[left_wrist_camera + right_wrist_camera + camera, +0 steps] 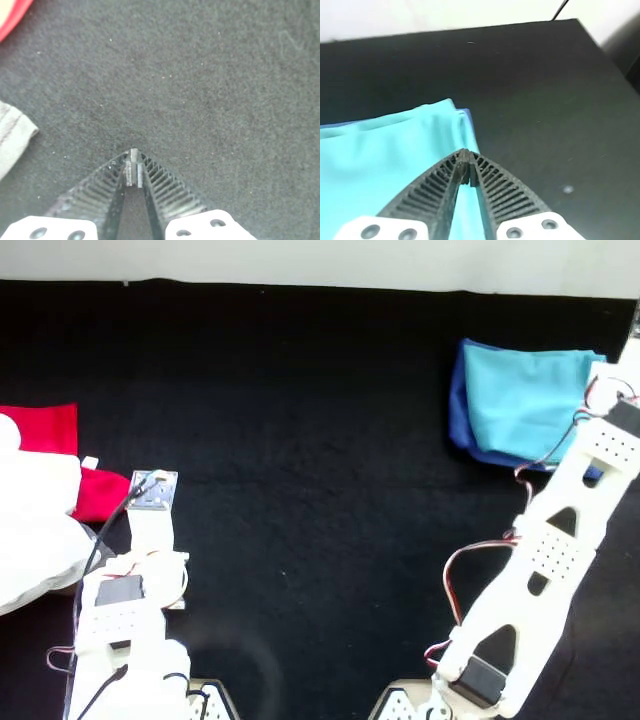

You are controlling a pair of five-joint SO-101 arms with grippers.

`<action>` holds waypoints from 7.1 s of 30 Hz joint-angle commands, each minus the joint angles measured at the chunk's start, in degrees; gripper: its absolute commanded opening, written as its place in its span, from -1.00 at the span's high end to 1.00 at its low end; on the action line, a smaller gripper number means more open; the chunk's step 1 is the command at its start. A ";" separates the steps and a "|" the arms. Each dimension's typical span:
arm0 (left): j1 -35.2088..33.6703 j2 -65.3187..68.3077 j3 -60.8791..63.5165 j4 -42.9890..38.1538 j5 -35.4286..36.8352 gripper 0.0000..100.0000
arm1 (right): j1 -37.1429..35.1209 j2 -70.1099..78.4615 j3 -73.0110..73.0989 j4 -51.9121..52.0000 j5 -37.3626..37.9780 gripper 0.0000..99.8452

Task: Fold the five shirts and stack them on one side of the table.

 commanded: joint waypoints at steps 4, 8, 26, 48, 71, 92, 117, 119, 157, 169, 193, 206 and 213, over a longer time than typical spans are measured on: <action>0.84 -0.75 -0.13 -0.88 0.53 0.98 | -4.44 -17.98 -7.08 15.52 -6.51 0.98; 0.84 -0.75 -0.13 -0.88 0.53 0.98 | -7.25 -24.66 -6.90 24.75 -6.77 0.98; 0.84 -0.75 -0.13 -0.88 0.53 0.98 | -25.54 -52.35 5.49 41.80 -6.77 0.98; 0.84 -0.75 -0.13 -0.88 0.44 0.98 | -39.60 -127.25 141.23 6.02 -5.54 0.98; -2.77 -0.75 -5.41 3.34 0.44 0.97 | -30.11 -133.41 184.13 -28.53 -1.76 0.98; -43.91 16.57 -41.63 19.08 -23.47 0.59 | -30.20 -133.23 184.22 -28.62 -1.67 0.98; -36.79 40.31 -53.76 13.45 -19.60 0.99 | -30.20 -133.05 184.31 -28.70 -1.67 0.98; -36.00 37.93 -56.31 17.14 -18.55 0.98 | -30.20 -133.05 184.40 -29.58 -1.76 0.98; 24.13 16.31 -89.54 51.87 4.84 0.98 | -30.20 -133.32 186.59 -32.66 -2.02 0.98; -3.56 16.22 -40.31 35.25 -20.22 0.98 | -30.20 -133.23 183.52 -27.56 -2.02 0.92; -14.20 16.31 -39.16 33.41 -24.53 0.98 | -53.14 -93.76 122.86 -1.63 -2.02 0.71; -13.93 16.31 -39.16 33.41 -24.53 0.98 | -61.23 -73.10 106.42 4.00 1.14 0.47; -13.76 16.31 -39.08 31.30 -24.53 0.98 | -60.88 -63.25 98.15 3.65 1.23 0.47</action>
